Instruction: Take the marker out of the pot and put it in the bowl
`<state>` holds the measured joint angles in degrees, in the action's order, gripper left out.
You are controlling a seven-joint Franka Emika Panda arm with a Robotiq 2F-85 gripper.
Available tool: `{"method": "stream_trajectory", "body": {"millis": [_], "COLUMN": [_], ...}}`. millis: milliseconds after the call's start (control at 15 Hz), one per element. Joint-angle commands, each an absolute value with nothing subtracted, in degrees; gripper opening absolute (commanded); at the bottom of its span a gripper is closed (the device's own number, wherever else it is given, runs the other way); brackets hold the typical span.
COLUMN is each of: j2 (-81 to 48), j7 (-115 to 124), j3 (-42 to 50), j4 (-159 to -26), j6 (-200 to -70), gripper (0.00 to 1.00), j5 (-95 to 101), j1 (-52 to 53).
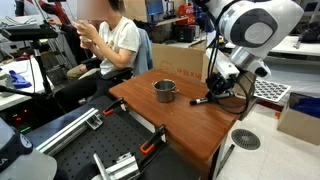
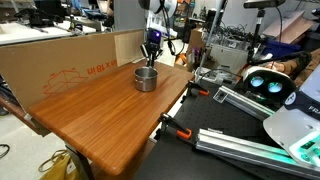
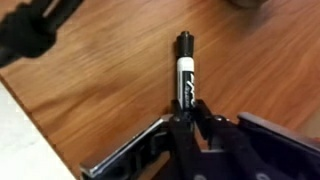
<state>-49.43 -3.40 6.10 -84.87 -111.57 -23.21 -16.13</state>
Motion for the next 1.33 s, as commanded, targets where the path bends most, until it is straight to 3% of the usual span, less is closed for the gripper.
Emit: {"method": "stream_trajectory", "body": {"millis": [0,67,200,600,733,1267], "j2": [-52.8,-52.8,-52.9,-53.2,-52.8,-42.2], "j7": [0.7,1.6,1.1,0.9,0.6,-7.6], "j3": [6.6,6.7,6.4,6.0,5.9,4.2], "j4": [-80.6,-80.5,-80.4,-79.8,-80.0,-91.7], "j6": [-111.8,-111.7,-112.0,-111.7,-111.5,-121.0], "gripper": [0.05,0.45,0.51,0.95,1.00,1.00], "j5": [-19.4,-18.5,-17.2,-16.5,-16.2,-17.1], "j1": [-14.8,-14.4,-14.3,-14.0,-14.2,-14.8]}}
